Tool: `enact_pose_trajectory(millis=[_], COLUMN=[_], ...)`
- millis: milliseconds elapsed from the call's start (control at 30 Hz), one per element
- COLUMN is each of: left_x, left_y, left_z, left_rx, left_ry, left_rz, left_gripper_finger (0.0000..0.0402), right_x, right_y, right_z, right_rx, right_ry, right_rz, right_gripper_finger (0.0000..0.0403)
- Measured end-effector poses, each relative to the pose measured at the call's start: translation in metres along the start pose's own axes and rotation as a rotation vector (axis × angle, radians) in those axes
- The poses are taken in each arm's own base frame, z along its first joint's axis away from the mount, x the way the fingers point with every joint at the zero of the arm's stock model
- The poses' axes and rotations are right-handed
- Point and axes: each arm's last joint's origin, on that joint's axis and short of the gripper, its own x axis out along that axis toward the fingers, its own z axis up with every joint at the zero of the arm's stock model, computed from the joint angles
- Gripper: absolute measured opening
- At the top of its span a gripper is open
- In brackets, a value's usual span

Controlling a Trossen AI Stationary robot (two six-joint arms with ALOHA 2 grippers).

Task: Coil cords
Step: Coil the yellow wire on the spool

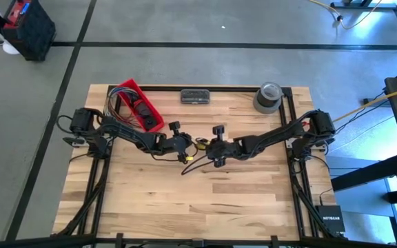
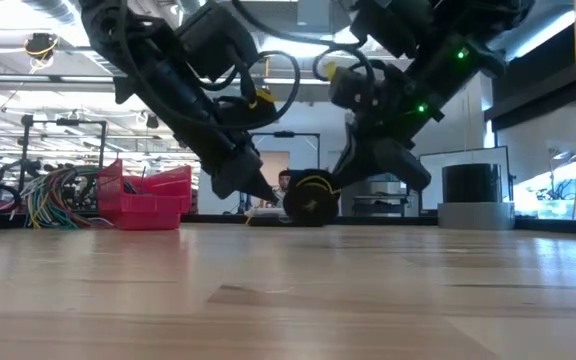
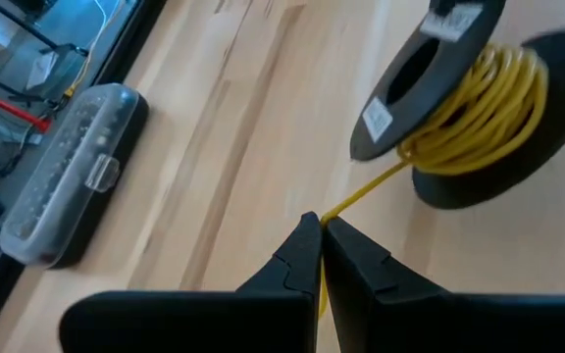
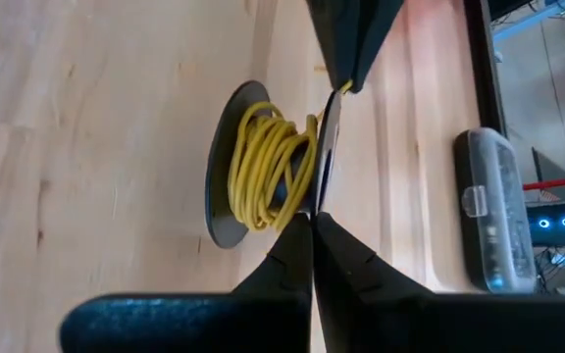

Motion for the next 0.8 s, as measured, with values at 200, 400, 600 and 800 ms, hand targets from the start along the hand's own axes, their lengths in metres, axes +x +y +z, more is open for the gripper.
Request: enact_pose_trajectory(millis=[200,400,600,800], left_x=[0.0000,0.0000,0.0003,0.0002], left_y=[0.0001,0.0001,-0.0005,-0.0009], left_z=[0.0008,0.0017,0.0017,0.0020], left_rx=[-0.046,-0.055,-0.042,-0.020], left_ry=[-0.008,-0.015,-0.017,-0.020], left_rz=[-0.001,0.000,-0.039,-0.048], left_gripper_finger=[0.0005,0.0006,0.0006,0.0006], right_x=[0.0053,0.0054,0.0054,0.0056], right_y=[0.0033,0.0031,0.0035,0.0037], right_z=[-0.0034,-0.0035,-0.0039,-0.0042], right_rx=[-0.012,-0.008,0.038,0.063], right_ry=[0.031,0.032,0.033,0.033], right_rz=[-0.018,-0.026,-0.017,-0.016], right_gripper_finger=[0.0001,0.0001,0.0003,0.0003])
